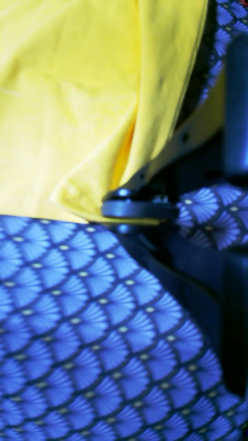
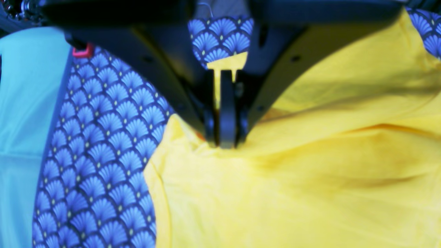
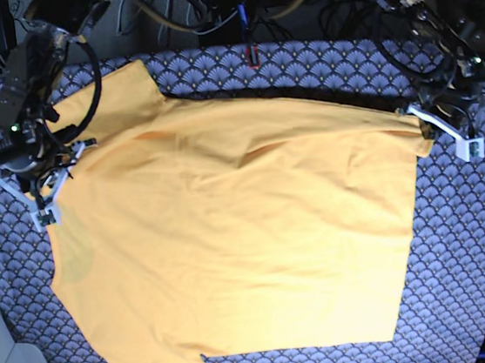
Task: Fold the T-shirt properly
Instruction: 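Lower the folded shoulder edge onto the shirt body with both grippers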
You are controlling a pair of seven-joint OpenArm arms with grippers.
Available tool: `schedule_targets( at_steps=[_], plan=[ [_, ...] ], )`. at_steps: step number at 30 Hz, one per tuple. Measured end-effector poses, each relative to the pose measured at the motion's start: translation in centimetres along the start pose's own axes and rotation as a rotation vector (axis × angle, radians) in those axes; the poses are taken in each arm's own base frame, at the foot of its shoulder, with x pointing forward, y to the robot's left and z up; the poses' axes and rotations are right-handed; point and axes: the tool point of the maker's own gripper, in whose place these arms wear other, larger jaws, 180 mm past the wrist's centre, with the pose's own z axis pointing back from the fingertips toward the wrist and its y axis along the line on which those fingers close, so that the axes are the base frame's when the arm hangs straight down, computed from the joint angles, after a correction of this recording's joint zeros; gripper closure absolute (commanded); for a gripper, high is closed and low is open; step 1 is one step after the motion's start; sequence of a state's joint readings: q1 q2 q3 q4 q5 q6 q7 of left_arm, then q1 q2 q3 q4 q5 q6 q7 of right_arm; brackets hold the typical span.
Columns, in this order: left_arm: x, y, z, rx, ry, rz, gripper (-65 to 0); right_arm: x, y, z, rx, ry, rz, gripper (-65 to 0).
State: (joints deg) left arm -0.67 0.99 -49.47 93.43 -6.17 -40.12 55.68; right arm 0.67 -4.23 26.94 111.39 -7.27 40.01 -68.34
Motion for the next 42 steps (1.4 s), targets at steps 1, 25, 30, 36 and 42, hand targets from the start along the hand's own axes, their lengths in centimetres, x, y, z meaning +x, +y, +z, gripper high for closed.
schedule_targets(
  at_steps=[1,25,30,36,42],
  plan=[
    [0.5,0.0,-0.1,0.001,-0.010,-0.001,0.0,0.3,-0.1,0.0,-0.002,-0.006,-0.001,0.0],
    [9.5,-1.6,-3.3,0.030,-0.066,-0.117,0.0,7.2,-2.4,0.7,-0.048,-0.151,0.001,0.0],
    [9.6,-1.9,-4.0,0.015,-0.050,-0.108,0.0,9.0,-1.7,-0.1,-0.011,-0.175,0.021,0.0],
    [13.1,-2.1,-3.6,0.013,-0.122,-0.116,0.0,10.0,-1.5,-2.8,0.046,-0.181,0.018,0.0],
    [13.6,-1.3,-5.1,0.013,-0.097,-0.039,0.0,11.2,-2.6,-3.8,0.051,-0.188,0.017,0.0]
  ],
)
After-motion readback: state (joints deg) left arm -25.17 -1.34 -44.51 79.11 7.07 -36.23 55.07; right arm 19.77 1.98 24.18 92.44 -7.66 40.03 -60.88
